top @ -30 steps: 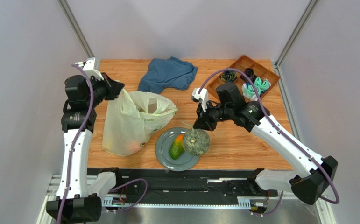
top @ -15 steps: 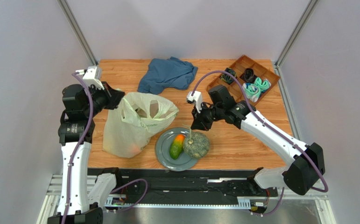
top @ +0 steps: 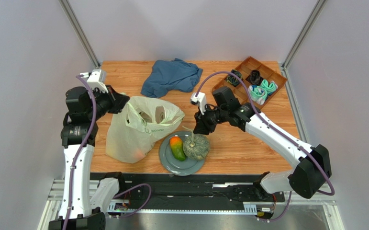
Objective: Take the fake fruits out of the plastic bag
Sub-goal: Place the fake fruit on the plate, then adjust the plastic bag at the center of the board.
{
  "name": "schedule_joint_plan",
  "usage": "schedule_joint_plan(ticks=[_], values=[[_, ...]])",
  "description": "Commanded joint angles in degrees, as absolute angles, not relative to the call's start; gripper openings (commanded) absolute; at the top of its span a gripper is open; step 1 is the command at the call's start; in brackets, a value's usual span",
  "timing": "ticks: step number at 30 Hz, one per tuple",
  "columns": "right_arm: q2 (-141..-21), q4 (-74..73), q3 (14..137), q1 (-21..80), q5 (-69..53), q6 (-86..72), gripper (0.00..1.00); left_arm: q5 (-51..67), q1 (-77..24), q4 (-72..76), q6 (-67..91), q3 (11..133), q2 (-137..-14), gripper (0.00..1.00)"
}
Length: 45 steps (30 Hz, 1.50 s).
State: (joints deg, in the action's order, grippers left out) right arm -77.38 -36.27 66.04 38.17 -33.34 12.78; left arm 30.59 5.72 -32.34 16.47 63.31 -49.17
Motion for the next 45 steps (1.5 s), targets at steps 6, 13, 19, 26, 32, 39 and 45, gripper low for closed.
schedule_joint_plan(ticks=[6, 13, 19, 26, 32, 39, 45], values=[[-77.1, -38.5, 78.4, 38.1, -25.9, 13.5, 1.0, 32.7, 5.9, -32.8, 16.4, 61.2, -46.7, 0.0], [-91.6, -33.7, 90.8, 38.0, -22.7, 14.9, 1.0, 34.8, 5.9, -34.5, 13.5, 59.7, -45.7, 0.0], [-104.9, -37.1, 100.5, 38.2, -32.4, 12.6, 1.0, 36.6, 5.9, -35.0, 11.6, 60.4, -46.3, 0.0], [-109.8, -35.0, 102.0, 40.8, -21.9, 11.4, 0.84, 38.4, 5.9, -34.9, 10.8, 61.7, -48.0, 0.0], [-113.5, -34.6, 109.8, 38.8, -18.5, 14.2, 0.0, 41.4, 5.3, -29.7, 11.9, 67.0, -55.8, 0.0], [-113.3, -31.4, 123.4, 31.3, -12.4, 16.3, 0.0, 42.9, -1.6, -28.6, 9.3, 87.9, -70.3, 0.0], [-105.5, -31.0, 116.5, 27.8, -11.3, 18.5, 0.0, 42.8, -4.9, -28.7, 8.3, 99.2, -76.4, 0.0]])
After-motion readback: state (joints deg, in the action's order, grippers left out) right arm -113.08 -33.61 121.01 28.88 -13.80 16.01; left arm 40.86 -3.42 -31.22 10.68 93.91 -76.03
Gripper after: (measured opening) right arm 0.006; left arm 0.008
